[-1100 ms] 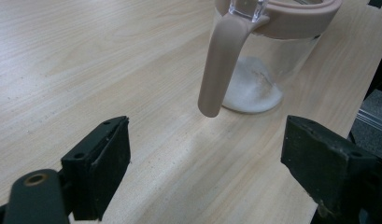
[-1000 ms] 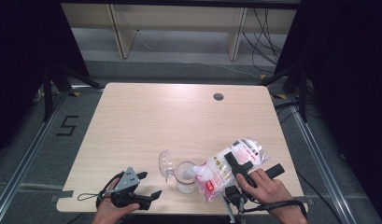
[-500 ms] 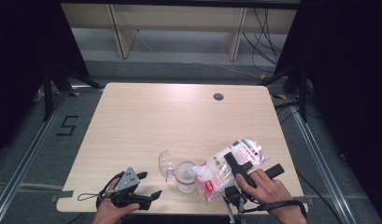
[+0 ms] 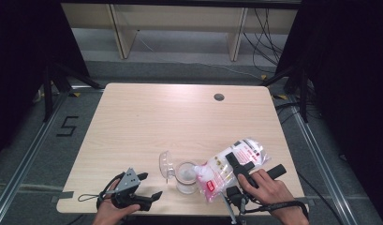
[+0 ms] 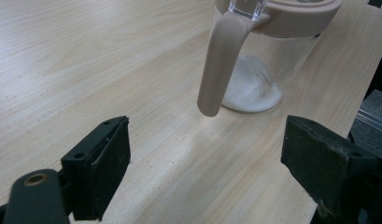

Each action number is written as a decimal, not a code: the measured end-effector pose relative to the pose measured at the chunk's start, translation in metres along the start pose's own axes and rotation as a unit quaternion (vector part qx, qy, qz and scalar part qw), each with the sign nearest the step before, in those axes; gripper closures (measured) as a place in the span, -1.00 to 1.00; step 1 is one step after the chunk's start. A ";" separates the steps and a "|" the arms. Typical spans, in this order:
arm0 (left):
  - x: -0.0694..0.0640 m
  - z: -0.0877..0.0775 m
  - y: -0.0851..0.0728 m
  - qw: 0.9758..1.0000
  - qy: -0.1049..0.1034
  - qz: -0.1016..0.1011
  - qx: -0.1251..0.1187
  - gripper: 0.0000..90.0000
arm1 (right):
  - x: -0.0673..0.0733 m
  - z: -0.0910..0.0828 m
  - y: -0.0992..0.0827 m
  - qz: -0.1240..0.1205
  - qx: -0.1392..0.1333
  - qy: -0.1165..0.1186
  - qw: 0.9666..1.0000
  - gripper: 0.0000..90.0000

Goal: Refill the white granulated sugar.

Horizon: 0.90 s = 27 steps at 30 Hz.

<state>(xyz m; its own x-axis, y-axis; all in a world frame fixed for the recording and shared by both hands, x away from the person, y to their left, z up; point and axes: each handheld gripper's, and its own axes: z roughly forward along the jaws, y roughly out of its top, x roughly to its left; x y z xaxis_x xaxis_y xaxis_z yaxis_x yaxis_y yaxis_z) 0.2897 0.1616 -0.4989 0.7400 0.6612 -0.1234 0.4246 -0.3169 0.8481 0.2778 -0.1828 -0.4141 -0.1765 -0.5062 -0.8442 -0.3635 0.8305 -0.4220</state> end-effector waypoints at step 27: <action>0.000 0.000 0.000 1.000 0.003 0.000 0.001 -0.66 | 0.000 -0.001 0.001 -0.001 0.001 0.005 1.000 0.25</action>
<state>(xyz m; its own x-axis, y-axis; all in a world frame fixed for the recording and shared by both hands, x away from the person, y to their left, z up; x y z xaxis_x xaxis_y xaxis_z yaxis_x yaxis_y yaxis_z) 0.2895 0.1616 -0.4987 0.7371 0.6651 -0.1197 0.4247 -0.3182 0.8476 0.2771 -0.1824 -0.4141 -0.1848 -0.5101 -0.8400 -0.3612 0.8302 -0.4247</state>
